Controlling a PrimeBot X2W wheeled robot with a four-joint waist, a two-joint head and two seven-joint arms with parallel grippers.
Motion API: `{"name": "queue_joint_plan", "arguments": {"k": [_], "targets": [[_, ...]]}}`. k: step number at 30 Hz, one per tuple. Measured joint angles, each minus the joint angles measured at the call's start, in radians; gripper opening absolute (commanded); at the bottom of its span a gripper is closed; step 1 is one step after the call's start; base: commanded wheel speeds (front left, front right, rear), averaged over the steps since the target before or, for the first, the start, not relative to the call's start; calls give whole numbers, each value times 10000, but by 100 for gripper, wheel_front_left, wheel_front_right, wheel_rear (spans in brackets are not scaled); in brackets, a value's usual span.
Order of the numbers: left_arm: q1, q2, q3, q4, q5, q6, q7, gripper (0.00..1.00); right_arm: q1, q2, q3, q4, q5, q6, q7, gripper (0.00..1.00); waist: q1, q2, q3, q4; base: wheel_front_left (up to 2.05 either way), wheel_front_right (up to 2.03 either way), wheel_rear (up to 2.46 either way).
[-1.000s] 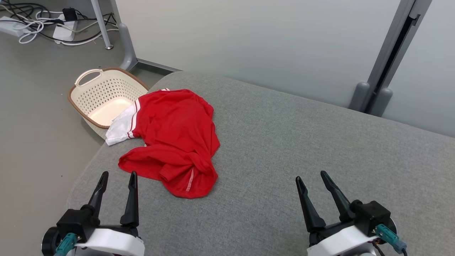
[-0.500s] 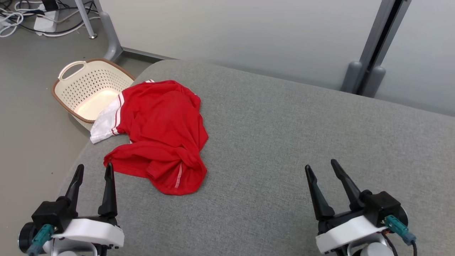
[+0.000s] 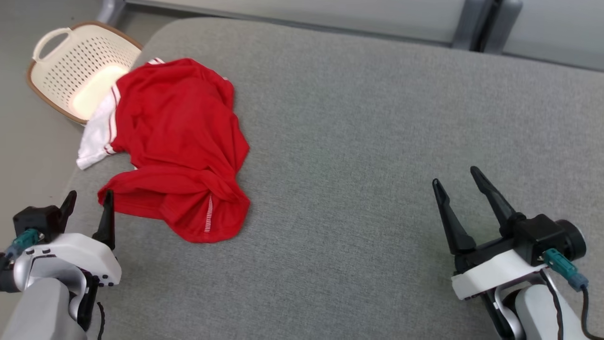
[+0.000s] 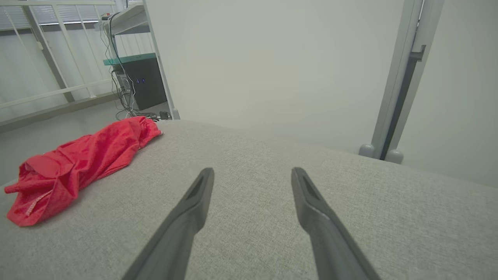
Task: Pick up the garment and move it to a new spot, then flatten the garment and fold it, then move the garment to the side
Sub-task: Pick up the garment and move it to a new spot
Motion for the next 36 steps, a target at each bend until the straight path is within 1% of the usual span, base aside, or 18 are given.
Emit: {"name": "queue_joint_plan", "arguments": {"k": [6, 10, 11, 13, 17, 19, 22, 23, 24, 25, 32, 33, 34, 36], "targets": [[-1003, 711, -1315, 1551, -794, -8, 236, 100, -35, -362, -113, -500, -90, 0, 360, 100, 0, 0, 740, -287, 0, 0, 0], [-1534, 1172, -2107, 2401, -786, -8, 244, 100, 39, -543, -176, -796, -102, 0, 558, 100, 0, 0, 1045, -419, 0, 0, 0], [-1788, 1202, -2276, 2813, -966, -8, 228, 100, 59, -583, -188, -949, -107, 0, 627, 100, 0, 0, 1169, -459, 0, 0, 0], [-2024, 1208, -2585, 3164, -988, -10, 228, 100, 72, -619, -199, -1062, -155, 0, 698, 100, 0, 0, 1276, -490, 0, 0, 0], [-2406, 1193, -2905, 3687, -1275, -10, 111, 100, 105, -683, -205, -1244, -176, 0, 836, 100, 0, 0, 1440, -529, 0, 0, 0], [-2484, 1250, -3206, 3914, -1185, -10, 42, 100, 161, -685, -153, -1269, -180, 0, 901, 100, -1, 0, 1483, -565, 0, 0, 0], [-2650, 1333, -3348, 4247, -1285, -10, -84, 100, 169, -731, -105, -1325, -190, 0, 982, 100, 0, 0, 1545, -642, 0, 0, 0], [-2721, 1321, -3415, 4332, -1344, -10, -90, 60, 169, -734, -119, -1331, -190, 0, 989, 100, 0, 0, 1559, -665, 0, 0, 0], [-2761, 1300, -3494, 4395, -1383, -10, -127, 10, 169, -738, -128, -1329, -190, 0, 989, 100, 0, 0, 1561, -688, 0, 0, 0], [-2778, 1283, -3540, 4424, -1396, -10, -174, 0, 169, -734, -121, -1313, -190, 0, 989, 100, 0, -1, 1544, -708, 0, 0, 0], [-2825, 1528, -3457, 4301, -1559, -4, -407, 0, 184, -499, 10, -978, -173, 0, 765, 100, 0, 0, 1225, -817, 0, 0, 0], [-2787, 1668, -3329, 3697, -1521, 157, -418, 0, 182, -403, 21, -821, -153, 0, 652, 100, 0, 0, 1069, -853, 0, 0, 0], [-2787, 1668, -3329, 3697, -1521, 157, -418, 0, 182, -403, 21, -821, -153, 0, 652, 100, 0, 0, 1069, -853, 0, 0, 0], [-2644, 1839, -3145, 2773, -1321, 355, -445, 0, 175, -267, 50, -608, -98, 0, 543, 100, 0, 0, 885, -880, 0, 0, 0]]}}
